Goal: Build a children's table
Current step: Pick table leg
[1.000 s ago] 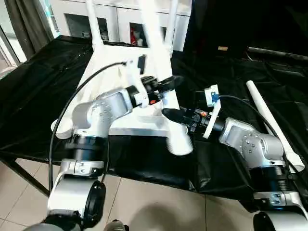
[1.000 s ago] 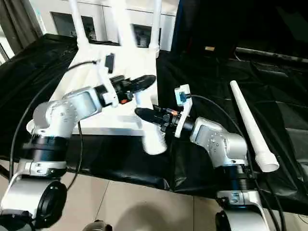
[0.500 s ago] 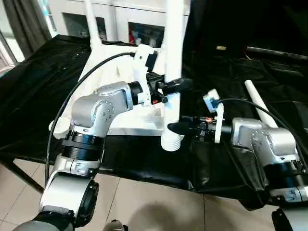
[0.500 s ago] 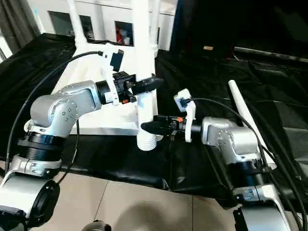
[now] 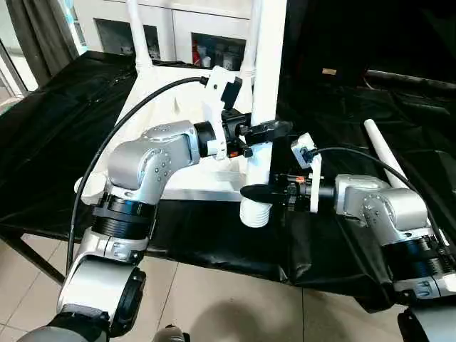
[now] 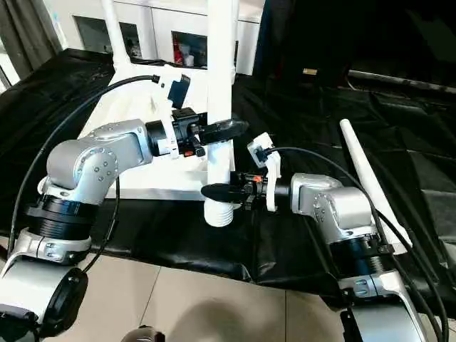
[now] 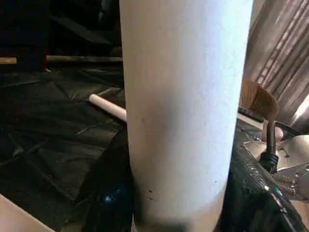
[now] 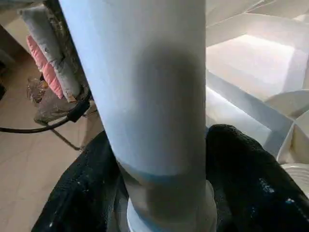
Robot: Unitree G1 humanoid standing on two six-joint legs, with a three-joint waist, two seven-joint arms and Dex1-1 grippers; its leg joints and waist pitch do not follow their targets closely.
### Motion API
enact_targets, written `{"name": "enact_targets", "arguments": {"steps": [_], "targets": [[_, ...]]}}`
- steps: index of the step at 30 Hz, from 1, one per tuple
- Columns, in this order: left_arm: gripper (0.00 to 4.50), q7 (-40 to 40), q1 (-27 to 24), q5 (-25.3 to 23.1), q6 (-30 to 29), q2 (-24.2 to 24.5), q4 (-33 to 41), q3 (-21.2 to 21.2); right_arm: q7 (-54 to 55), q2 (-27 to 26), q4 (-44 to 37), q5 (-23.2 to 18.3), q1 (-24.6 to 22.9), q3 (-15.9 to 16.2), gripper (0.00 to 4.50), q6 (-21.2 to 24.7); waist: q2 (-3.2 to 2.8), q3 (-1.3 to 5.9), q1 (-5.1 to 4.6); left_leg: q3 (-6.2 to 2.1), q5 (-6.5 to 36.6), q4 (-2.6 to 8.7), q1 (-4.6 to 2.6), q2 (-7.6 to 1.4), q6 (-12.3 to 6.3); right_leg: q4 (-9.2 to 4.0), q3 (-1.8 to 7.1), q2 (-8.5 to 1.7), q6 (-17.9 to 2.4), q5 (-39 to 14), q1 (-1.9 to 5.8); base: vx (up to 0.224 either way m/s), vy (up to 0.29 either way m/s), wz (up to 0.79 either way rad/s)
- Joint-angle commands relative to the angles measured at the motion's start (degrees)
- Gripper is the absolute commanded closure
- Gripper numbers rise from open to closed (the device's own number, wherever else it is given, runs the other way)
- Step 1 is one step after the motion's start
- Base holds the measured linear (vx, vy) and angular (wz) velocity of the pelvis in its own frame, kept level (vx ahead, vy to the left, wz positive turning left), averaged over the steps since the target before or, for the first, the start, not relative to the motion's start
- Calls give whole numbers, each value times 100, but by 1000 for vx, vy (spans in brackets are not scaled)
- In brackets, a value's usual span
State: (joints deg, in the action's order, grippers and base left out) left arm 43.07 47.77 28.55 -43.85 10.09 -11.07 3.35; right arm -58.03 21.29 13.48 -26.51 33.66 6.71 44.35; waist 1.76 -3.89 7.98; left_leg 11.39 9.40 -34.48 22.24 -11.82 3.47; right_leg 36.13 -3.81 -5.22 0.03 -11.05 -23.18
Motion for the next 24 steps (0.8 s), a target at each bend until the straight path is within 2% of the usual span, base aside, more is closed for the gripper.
{"name": "enact_targets", "arguments": {"steps": [1, 6, 14, 24], "targets": [[266, 80, 32, 71, -43, -5, 183, 41, -14, 9, -65, 70, 31, 31, 152, -137, 73, 479, -28, -62, 558, 348, -113, -119, 3, -370, 240, -288, -1156, -550, 318, 0, 0, 0], [266, 151, 0, 71, -68, 35, 222, 90, -42, -11, -11, 119, 44, 62, 152, -348, 73, 480, -25, -59, 549, 345, -116, -120, -19, -363, 239, -288, -1185, -502, 320, 0, 0, 0], [266, 211, -12, 63, -87, 55, 239, 120, -218, 25, 20, 122, 37, 135, 152, -434, 68, 482, -27, -62, 533, 342, -113, -117, -38, -359, 238, -285, -1192, -492, 326, 0, 0, 0], [266, 244, -21, 126, -151, 2, 324, 146, -326, 33, 47, 166, -6, 219, 243, -506, 54, 483, -27, -62, 549, 337, -114, -117, -58, -357, 237, -281, -1233, -455, 325, 0, 0, 0]]}}
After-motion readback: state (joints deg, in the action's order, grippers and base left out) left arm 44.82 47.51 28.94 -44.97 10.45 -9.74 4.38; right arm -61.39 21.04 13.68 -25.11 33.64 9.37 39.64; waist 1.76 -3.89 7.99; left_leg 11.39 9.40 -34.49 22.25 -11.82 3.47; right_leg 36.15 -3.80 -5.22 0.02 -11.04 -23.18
